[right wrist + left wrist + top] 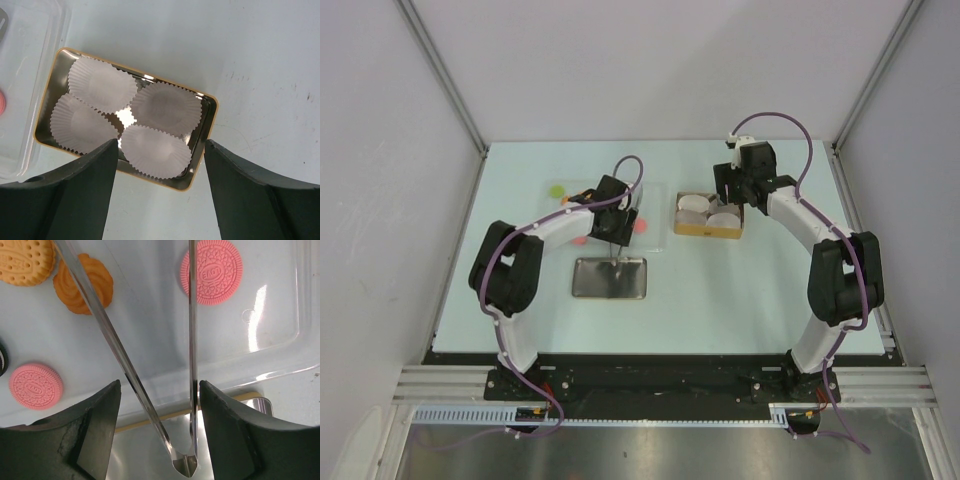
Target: Pack the cookies
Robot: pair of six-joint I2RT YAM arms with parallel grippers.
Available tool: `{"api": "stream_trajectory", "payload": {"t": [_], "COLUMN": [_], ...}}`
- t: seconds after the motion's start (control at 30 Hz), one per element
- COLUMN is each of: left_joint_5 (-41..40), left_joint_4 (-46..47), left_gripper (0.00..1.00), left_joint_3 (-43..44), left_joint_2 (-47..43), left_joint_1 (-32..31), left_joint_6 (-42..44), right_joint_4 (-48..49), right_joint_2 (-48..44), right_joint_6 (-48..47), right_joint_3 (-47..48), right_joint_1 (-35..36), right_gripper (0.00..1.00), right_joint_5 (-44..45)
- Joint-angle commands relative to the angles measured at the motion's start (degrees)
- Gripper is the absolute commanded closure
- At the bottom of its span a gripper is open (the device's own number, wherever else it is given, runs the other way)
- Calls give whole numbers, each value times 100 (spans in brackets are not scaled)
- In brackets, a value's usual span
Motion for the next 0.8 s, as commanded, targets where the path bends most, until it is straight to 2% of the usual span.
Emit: {"api": "stream_trajectory", "payload": {"t": [0.0, 0.77], "left_joint_5": [27, -139], "left_joint_4": [27, -44], "left_gripper": [31, 38], "left_joint_3": [266, 565], "left_joint_2": [82, 390], "left_joint_1": [35, 35], "left_joint_6": [-190, -480], "right_joint_4": [158, 246], "right_joint_2": [-91, -108], "right_joint_6": [-13, 5], "right_joint_3": [5, -127], "right_joint_1": [27, 44], "right_gripper": [27, 27], "right_joint_5": [-38, -29]}}
